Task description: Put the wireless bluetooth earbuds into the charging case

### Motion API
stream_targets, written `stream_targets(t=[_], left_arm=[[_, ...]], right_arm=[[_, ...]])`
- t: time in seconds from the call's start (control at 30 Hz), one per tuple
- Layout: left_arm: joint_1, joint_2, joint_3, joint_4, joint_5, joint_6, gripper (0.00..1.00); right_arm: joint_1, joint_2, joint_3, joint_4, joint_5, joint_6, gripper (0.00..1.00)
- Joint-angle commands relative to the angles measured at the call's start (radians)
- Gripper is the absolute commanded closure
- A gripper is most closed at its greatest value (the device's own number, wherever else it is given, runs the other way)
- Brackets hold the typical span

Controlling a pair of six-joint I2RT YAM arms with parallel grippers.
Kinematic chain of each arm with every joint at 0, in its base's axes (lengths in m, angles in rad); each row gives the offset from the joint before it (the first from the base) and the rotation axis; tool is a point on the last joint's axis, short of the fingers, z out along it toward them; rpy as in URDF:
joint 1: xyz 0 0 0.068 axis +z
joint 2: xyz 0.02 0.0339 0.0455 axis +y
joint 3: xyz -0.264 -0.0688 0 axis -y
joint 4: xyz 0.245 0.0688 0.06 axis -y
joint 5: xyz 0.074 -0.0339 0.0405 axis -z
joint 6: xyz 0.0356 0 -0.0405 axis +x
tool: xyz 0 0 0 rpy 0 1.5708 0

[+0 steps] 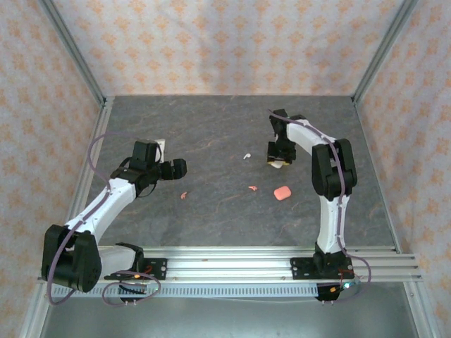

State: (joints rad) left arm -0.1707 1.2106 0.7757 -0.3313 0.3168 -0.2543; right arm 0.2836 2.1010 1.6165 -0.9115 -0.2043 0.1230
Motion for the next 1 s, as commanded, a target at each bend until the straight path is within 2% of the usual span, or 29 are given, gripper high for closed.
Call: stream_targets(t=[0.0,0.23,0.37,0.5,0.6,0.7,0.83,0.97], left_arm=[[-0.009,-0.005,0.048,-0.049,0.053,-0.006,0.11],[-0.009,-0.024,0.022,-0.108,0.083,-0.005,0.12],[-0.009,-0.088,-0.016,-0.148,0.070,0.007,0.13],[-0.008,-0.140,-0.050,-0.183,0.063,0.018,0.13],[-0.009,-0.166,-0.058,-0.208,0.058,0.026,0.13],[-0.007,-0.187,-0.054,-0.222,0.056,0.036,0.12],[-0.008,-0.205,-0.041,-0.234,0.058,0.070,0.12],[-0.008,-0.227,-0.014,-0.241,0.088,0.148,0.12]], right_arm=[[0.086,-0.041,0.089,-0.126,0.028,-0.146,0.63],[0.334,0.064,0.218,-0.257,0.071,-0.318,0.63],[0.424,0.119,0.275,-0.259,0.003,-0.349,0.63],[0.463,0.153,0.288,-0.238,-0.078,-0.358,0.62],[0.478,0.176,0.287,-0.240,-0.084,-0.358,0.59],[0.486,0.186,0.284,-0.245,-0.080,-0.354,0.52],[0.486,0.152,0.264,-0.229,-0.085,-0.341,0.42],[0.479,0.076,0.221,-0.184,-0.121,-0.318,0.38]])
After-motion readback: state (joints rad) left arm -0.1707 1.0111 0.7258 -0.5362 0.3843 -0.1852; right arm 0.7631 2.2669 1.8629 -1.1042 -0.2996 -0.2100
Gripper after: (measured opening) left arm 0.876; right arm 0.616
